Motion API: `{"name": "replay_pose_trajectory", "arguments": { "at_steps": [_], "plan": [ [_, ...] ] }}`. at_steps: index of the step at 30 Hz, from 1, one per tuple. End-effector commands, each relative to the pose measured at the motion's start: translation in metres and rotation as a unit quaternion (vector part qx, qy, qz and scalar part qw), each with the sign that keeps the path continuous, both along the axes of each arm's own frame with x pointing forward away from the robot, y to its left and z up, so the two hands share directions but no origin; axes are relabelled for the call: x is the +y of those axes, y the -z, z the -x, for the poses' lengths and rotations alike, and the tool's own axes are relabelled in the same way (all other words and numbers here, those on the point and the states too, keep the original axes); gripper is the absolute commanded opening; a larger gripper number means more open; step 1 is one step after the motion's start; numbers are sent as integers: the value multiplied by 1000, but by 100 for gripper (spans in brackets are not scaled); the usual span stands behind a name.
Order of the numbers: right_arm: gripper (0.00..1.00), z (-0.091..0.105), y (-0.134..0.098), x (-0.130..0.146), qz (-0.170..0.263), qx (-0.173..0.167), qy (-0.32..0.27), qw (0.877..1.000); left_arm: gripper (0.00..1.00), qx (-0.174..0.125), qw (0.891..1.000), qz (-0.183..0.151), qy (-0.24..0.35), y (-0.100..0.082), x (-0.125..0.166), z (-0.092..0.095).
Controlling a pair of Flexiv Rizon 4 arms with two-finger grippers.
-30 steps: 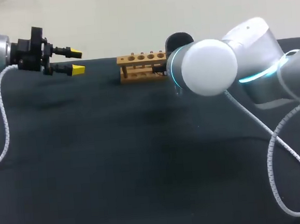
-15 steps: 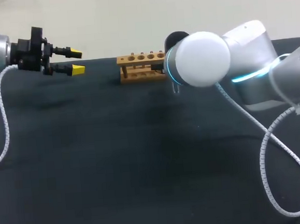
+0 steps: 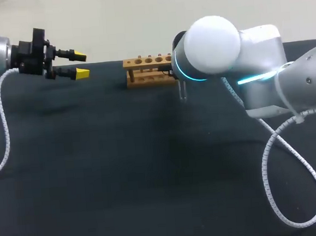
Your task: Grasp the test tube, adjust it, and insert it.
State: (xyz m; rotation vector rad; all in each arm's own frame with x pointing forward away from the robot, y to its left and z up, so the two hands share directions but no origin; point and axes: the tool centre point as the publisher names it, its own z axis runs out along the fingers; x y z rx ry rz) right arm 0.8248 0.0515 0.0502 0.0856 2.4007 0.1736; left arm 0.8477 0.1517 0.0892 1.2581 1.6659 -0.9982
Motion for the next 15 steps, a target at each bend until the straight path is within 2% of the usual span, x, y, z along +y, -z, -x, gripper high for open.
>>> {"name": "replay_pose_trajectory", "arguments": {
  "at_steps": [1,8,15],
  "plan": [
    [0,-4,-1,2,-1,26,-2,1000,100,-2,1000,1,0,1,1,0],
    [0,-2,4,4,-19,71,-8,997,100,-2,1000,1,0,1,1,0],
    [0,2,9,5,-31,97,-10,995,100,-2,1000,1,0,1,1,0]
  ]
}}
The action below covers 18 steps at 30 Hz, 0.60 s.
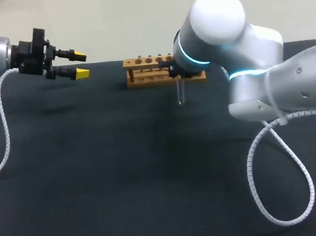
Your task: Grasp the test tube, adjust it, and insert it.
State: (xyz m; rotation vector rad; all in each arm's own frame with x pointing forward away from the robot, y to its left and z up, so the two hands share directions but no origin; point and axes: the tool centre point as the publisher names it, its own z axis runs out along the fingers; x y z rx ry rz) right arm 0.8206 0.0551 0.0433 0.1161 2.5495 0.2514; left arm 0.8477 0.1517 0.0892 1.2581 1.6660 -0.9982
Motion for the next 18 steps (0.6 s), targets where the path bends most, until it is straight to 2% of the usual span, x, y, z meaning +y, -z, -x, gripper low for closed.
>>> {"name": "replay_pose_trajectory", "arguments": {
  "at_steps": [1,18],
  "plan": [
    [0,-2,3,1,-3,24,-6,1000,100,-2,1000,1,0,1,1,0],
    [0,1,9,0,-11,39,-3,999,100,-2,1000,1,0,1,1,0]
  ]
}}
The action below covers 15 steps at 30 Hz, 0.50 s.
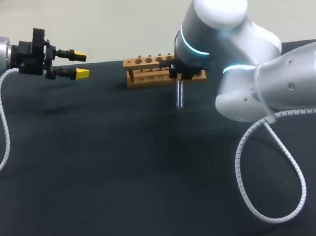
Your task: Grasp the test tube, adjust it, and insert it.
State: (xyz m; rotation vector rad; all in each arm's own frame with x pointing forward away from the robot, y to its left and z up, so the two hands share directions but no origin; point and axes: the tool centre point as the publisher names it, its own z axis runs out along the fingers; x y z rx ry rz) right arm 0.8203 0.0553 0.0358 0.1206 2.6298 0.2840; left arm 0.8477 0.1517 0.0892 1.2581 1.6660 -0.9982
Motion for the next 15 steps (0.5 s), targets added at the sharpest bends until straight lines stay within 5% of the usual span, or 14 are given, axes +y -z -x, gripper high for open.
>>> {"name": "replay_pose_trajectory", "arguments": {
  "at_steps": [1,15],
  "plan": [
    [0,2,1,0,0,-2,4,1000,100,-2,1000,1,0,1,1,0],
    [0,11,-14,-1,-23,-48,52,997,100,-2,1000,1,0,1,1,0]
  ]
}}
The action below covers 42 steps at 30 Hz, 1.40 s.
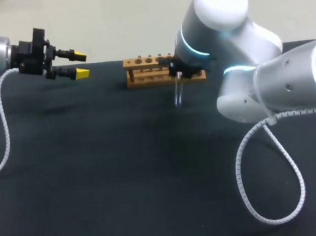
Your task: Grasp the test tube, adjust it, and insert it.
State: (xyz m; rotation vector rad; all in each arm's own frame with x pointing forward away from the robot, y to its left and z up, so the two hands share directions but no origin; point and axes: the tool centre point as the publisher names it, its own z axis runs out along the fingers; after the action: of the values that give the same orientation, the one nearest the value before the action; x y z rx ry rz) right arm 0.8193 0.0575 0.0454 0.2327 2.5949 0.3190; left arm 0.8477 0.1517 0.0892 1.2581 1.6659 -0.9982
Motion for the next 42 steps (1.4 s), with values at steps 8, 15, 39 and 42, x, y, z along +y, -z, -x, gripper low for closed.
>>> {"name": "replay_pose_trajectory", "arguments": {
  "at_steps": [8,15,39,42],
  "plan": [
    [0,13,-13,-4,-23,-105,42,993,100,-2,1000,1,0,1,1,0],
    [0,16,-23,-9,-26,-172,66,982,100,-2,1000,1,0,1,1,0],
    [0,32,-54,-41,-1,-378,99,920,100,-2,1000,1,0,1,1,0],
    [0,35,-55,-47,7,-391,100,915,100,-2,1000,1,0,1,1,0]
  ]
}}
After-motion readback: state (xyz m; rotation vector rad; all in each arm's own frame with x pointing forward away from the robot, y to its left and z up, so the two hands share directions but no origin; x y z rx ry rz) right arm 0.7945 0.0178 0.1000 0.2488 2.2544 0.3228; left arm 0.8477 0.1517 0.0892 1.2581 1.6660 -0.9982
